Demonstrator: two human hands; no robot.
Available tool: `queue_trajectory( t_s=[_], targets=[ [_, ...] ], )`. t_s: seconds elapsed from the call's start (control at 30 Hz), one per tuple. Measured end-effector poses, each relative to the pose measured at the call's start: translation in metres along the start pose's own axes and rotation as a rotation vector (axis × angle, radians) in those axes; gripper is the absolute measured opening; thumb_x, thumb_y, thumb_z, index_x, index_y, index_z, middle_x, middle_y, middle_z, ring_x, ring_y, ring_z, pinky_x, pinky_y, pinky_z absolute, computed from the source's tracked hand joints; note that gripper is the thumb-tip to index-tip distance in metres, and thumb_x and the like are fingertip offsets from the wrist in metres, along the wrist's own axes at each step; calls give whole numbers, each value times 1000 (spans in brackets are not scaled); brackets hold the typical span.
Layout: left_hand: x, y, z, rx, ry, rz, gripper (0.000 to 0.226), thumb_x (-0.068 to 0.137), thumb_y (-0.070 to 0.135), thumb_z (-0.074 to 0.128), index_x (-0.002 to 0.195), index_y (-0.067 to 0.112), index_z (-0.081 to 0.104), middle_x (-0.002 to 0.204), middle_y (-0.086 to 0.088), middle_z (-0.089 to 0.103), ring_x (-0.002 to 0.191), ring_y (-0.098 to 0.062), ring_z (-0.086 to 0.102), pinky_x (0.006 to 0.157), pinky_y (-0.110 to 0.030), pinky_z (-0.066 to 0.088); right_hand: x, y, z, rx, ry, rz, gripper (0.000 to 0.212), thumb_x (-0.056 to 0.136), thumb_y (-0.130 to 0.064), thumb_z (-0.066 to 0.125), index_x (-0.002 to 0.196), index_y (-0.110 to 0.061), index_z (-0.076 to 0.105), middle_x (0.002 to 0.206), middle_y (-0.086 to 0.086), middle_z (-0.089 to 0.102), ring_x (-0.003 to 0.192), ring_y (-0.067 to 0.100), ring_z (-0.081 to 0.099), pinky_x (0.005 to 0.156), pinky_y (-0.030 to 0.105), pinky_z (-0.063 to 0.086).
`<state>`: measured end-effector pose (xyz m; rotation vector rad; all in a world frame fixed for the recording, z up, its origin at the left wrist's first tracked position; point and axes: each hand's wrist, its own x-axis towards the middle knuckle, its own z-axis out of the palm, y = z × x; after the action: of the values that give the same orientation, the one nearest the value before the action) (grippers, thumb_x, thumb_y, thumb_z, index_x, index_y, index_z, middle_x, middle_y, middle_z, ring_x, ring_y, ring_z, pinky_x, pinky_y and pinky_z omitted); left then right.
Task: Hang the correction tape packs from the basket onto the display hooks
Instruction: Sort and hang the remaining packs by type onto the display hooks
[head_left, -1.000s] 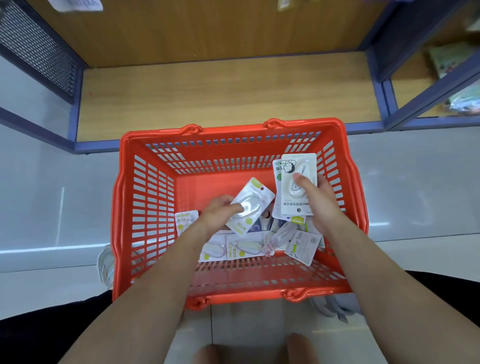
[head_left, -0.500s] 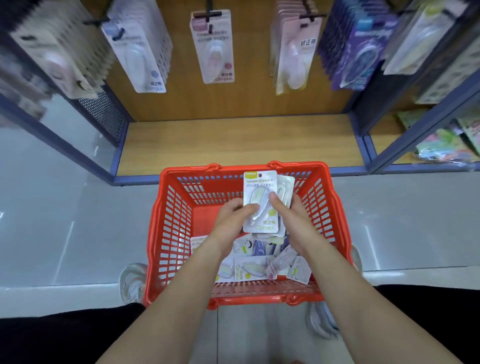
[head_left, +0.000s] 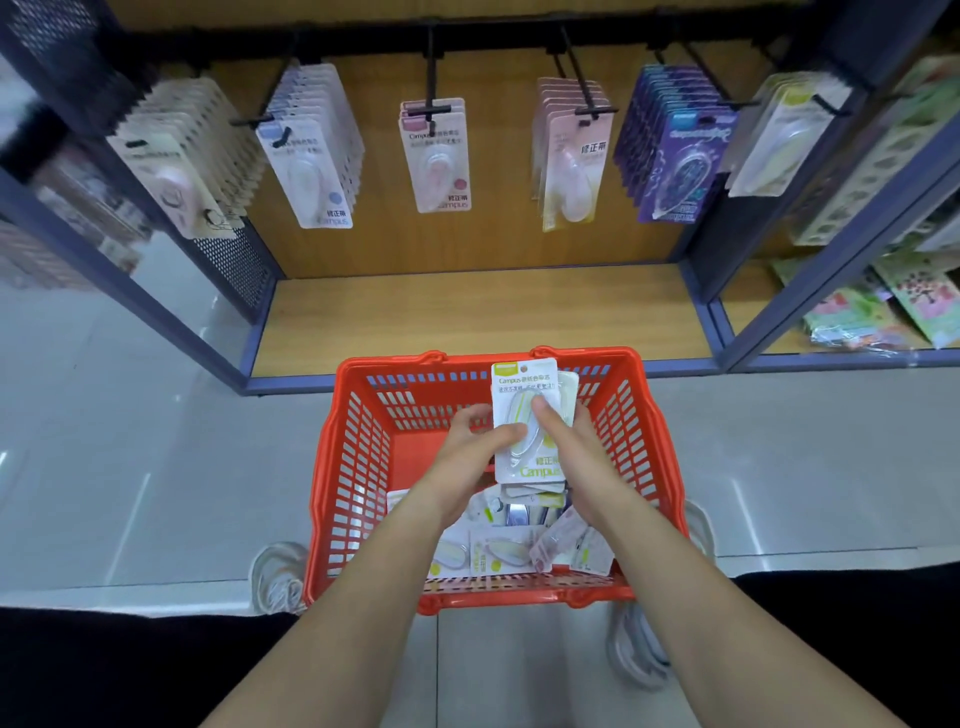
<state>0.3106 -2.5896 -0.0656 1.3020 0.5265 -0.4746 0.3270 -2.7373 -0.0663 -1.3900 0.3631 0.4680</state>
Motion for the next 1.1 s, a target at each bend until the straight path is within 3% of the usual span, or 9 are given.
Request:
queue_trajectory(
  t_s=[0.1,0.27,0.37,0.43,0.5,0.7,0.77,0.9,1.1],
  targets=[
    [-5,0,0,-65,-64,-4,73,68,31,83,133,26,51,120,-8,74,104,-28,74,95,-56,55,-3,-4,3,5,-24,31,51,98,-43,64,141,-25,44,123,-4,70,101,12,74,79,30,60],
    [-5,2,1,-54,-80,29,71,70,28,78,135,31,49,115,-5,77,106,-31,74,99,-56,53,-4,-14,-2,-77,-81,58,50,98,-36,67,139,-20,43,125,-3,68,103,13,72,83,29,57],
    [-5,7,-5,66,-87,26,80,63,31,80,137,28,49,114,-4,76,100,-28,75,94,-51,57,4,-28,-15,-211,-110,9,74,88,-15,79,146,-22,34,120,-1,70,101,14,73,93,34,57],
    [-6,13,-11,205,-127,25,77,64,30,78,137,28,51,120,-5,72,95,-26,76,84,-43,60,12,-46,-24,-351,-188,0,89,83,-6,83,150,-31,30,117,0,69,96,15,73,84,29,57],
    [-8,18,-16,371,-186,19,77,60,33,80,133,34,54,119,-4,70,94,-22,75,86,-42,60,18,-67,-31,-523,-322,22,81,81,-9,85,148,-27,43,125,5,67,101,21,73,80,31,60],
    [-10,35,-21,717,-346,-41,83,52,47,82,130,42,53,118,-1,72,109,-26,70,94,-53,58,27,-93,-24,-974,-658,117,74,61,-35,93,128,-33,63,126,-2,66,114,20,68,102,41,52],
    [-12,40,-22,735,-367,-41,82,49,48,80,127,41,54,118,3,71,102,-18,70,77,-41,60,29,-89,-22,-967,-713,140,72,58,-36,93,125,-33,65,126,0,69,116,22,67,103,43,52],
    [-5,39,-34,616,-204,58,78,46,49,85,119,38,62,120,2,67,109,-15,68,103,-49,53,36,-73,-29,-827,-590,61,64,63,-35,95,120,-29,69,123,2,69,103,17,71,92,36,55],
    [5,35,-37,492,-23,134,75,43,53,89,111,33,65,115,1,70,98,-16,73,95,-40,58,36,-44,-32,-585,-536,138,55,69,-31,92,119,-21,71,113,7,75,96,17,72,88,35,55]
  ],
)
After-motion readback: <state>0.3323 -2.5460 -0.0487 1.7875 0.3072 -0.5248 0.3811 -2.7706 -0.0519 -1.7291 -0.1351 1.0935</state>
